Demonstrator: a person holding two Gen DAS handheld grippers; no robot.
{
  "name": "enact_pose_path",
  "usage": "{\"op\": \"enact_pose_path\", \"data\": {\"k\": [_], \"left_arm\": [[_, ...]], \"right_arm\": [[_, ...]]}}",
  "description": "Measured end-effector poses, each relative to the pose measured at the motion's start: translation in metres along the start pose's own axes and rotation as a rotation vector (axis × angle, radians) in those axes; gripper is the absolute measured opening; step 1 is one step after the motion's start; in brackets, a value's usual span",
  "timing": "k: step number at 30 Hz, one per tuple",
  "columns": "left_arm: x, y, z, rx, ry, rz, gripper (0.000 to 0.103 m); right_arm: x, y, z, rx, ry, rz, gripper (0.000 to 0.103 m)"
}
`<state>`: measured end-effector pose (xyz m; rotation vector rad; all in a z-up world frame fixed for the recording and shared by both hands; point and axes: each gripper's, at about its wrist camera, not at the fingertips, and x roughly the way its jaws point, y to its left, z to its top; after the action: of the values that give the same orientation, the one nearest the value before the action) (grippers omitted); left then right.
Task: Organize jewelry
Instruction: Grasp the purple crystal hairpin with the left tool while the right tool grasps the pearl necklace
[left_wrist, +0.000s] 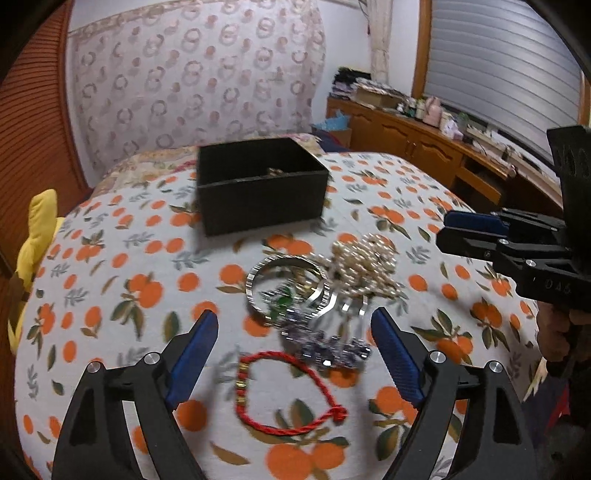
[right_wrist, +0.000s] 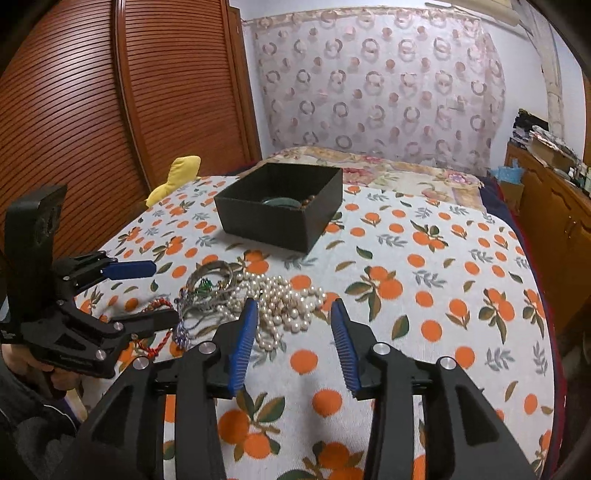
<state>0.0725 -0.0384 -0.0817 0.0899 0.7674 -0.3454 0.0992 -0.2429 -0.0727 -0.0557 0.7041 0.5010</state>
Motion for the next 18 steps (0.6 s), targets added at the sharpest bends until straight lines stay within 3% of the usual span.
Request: {"op": "enact_pose_path", "data": {"k": [15,17,18], "left_arm": [[0.023,-0.018,-0.004,0.061,0.09,0.025,0.081],[0.023,-0.019,-0.004,0.065,0.088,0.031,0.071],[0.023,-0.019,-0.004,0.065,0.09,0.032,0.057]], "right_arm": [[-0.003,-0.002,-0.011,0.01,0.011,-0.005,0.052],[-0.002,0.001,-0.012,0.005,0.017,-0.007,0.053],[-0.002,0.002,-0.013,-0.002,0.022,-0.01,0.053]]}}
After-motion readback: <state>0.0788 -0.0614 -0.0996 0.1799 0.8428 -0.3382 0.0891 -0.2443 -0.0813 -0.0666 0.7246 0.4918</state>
